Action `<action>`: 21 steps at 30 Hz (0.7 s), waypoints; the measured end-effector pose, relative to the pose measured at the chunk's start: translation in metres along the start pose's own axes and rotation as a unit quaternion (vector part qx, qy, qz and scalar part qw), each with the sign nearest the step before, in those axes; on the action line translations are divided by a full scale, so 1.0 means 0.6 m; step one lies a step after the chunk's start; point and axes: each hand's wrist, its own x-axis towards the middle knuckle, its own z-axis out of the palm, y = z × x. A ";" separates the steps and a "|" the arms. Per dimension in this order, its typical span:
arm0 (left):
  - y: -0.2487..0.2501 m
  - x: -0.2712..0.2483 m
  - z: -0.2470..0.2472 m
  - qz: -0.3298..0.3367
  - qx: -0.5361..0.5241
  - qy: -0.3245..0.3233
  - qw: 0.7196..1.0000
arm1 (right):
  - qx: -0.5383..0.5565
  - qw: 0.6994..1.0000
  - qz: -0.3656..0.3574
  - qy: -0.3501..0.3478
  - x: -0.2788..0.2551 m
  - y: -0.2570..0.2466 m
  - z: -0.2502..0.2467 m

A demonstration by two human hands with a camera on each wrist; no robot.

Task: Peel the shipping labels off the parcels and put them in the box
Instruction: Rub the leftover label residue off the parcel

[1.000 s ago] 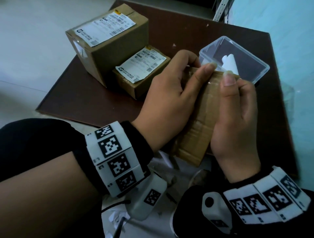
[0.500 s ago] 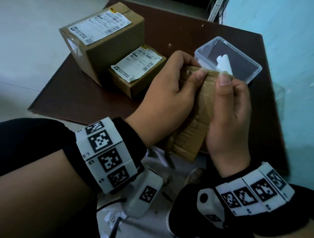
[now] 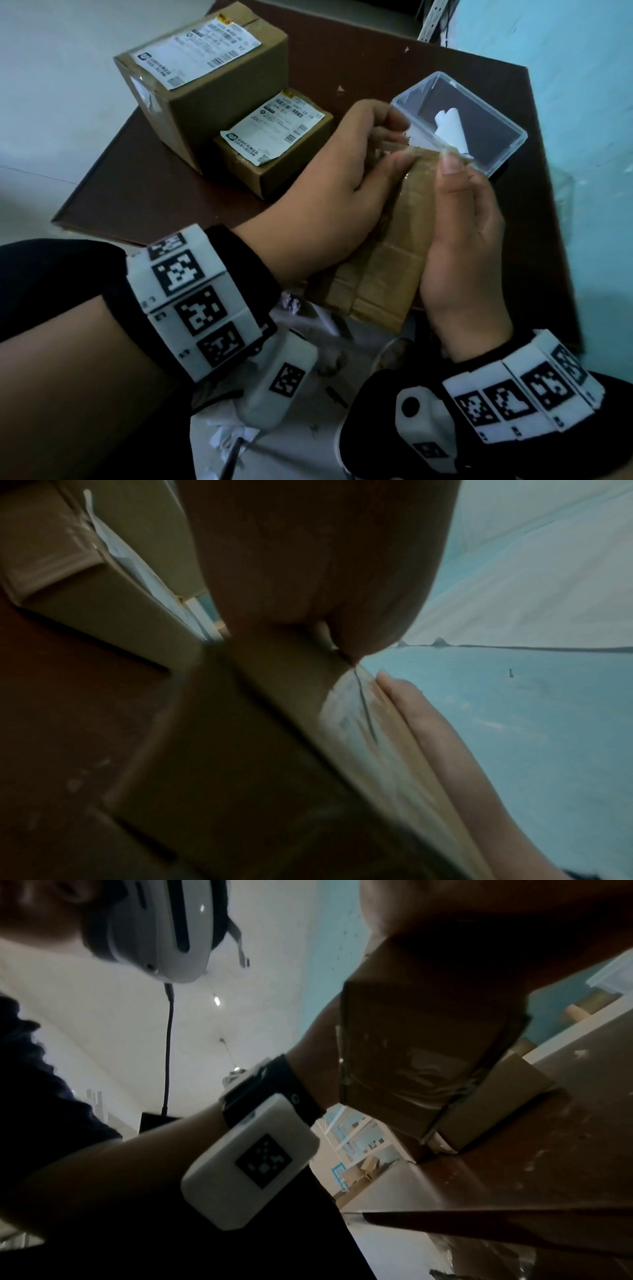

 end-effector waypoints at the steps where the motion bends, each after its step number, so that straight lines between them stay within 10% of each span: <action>1: -0.001 0.000 -0.004 -0.009 -0.021 -0.022 0.999 | 0.003 1.000 -0.003 0.001 0.000 -0.001 -0.002; 15: 0.010 -0.014 0.005 -0.019 0.051 0.098 0.994 | -0.035 0.995 -0.073 -0.062 -0.014 -0.010 0.006; 21: 0.003 -0.013 0.004 -0.034 -0.040 0.021 0.998 | 0.014 0.999 -0.026 -0.033 -0.002 -0.012 -0.005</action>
